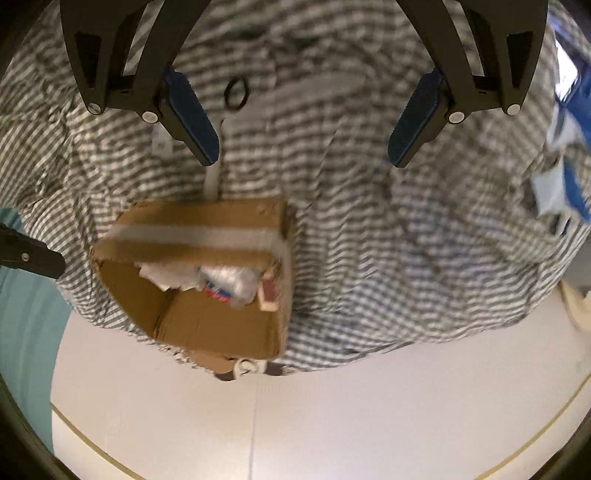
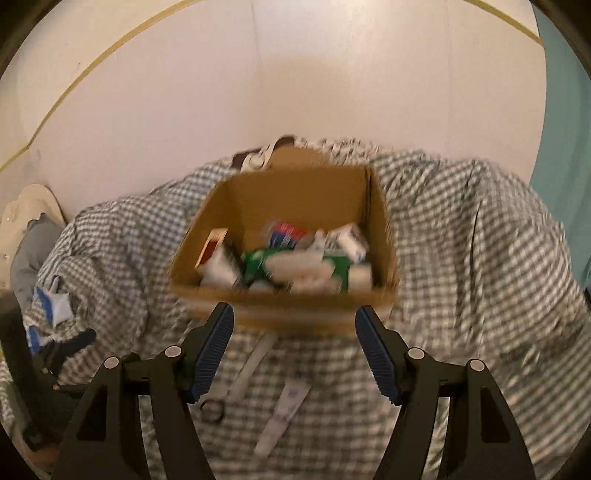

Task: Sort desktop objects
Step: 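Grasp the white comb with the left gripper while the right grasps the white lotion tube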

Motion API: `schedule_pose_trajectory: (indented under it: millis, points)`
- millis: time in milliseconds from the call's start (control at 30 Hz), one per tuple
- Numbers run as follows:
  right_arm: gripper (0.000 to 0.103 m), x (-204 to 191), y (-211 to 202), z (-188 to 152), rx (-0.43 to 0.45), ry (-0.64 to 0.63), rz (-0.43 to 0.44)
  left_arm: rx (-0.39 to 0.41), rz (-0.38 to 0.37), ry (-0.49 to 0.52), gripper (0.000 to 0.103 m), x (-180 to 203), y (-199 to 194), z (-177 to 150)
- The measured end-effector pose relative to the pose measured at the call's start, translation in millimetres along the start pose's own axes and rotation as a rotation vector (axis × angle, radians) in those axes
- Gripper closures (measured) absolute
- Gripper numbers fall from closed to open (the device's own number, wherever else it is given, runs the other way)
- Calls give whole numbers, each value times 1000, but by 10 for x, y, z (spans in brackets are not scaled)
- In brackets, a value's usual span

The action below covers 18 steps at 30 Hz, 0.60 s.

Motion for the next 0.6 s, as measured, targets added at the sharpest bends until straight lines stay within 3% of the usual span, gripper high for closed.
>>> schedule_pose_trajectory:
  millis: [133, 300, 600]
  points:
    - [35, -126, -53, -310, -56, 18, 0, 30, 66, 38, 8, -110, -121, -200]
    - [35, -250, -40, -628, -121, 7, -17, 23, -2, 5, 8, -237, -150, -331]
    - [35, -301, 204, -1049, -227, -13, -81, -60, -67, -7, 8, -211, 212, -520]
Point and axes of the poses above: each gripper's, at about its wrist camera, not at the fingertips, and y roughly the way its jaws point, x to its right, z to its top, the point moved 4 cm from there along y, roughly the way its jaws point, and after that the axes turned 9 degrees about z, right-handed, at the moved point
